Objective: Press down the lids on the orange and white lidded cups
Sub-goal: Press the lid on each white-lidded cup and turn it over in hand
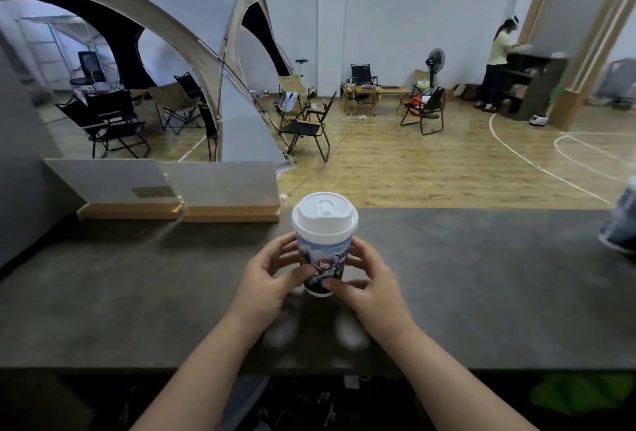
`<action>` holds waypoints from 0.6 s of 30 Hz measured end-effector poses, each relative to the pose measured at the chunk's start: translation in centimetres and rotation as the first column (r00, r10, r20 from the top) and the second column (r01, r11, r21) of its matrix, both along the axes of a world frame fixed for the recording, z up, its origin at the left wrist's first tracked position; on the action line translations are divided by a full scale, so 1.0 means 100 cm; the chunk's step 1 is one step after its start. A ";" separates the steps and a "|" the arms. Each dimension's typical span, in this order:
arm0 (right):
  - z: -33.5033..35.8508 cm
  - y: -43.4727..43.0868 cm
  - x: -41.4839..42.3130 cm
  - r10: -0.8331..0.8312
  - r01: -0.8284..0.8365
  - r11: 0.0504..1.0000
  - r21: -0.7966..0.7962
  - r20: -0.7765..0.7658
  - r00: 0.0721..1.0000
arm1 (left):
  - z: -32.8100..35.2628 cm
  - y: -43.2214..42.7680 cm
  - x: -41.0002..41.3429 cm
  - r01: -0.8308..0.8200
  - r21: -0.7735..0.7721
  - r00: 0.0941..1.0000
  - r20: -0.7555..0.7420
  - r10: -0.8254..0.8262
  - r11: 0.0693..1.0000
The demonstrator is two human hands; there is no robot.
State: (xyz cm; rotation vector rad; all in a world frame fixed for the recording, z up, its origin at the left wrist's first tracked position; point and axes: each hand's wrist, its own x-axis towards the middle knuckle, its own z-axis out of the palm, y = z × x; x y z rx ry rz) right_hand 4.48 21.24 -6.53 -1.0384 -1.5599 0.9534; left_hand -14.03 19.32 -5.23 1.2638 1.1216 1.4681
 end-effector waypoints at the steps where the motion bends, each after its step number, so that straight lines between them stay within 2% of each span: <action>1: 0.000 -0.001 0.026 -0.018 0.018 1.000 0.002 -0.011 1.000 | -0.001 0.002 0.027 0.005 -0.001 1.000 0.012 -0.005 1.000; 11: 0.004 -0.026 0.287 -0.225 0.225 0.974 0.016 -0.030 0.974 | -0.018 0.019 0.304 0.138 0.042 0.990 -0.004 -0.138 0.989; 18: -0.001 -0.033 0.419 -0.339 0.340 0.940 -0.001 -0.079 0.938 | -0.019 0.030 0.447 0.264 0.029 0.964 -0.015 -0.264 0.964</action>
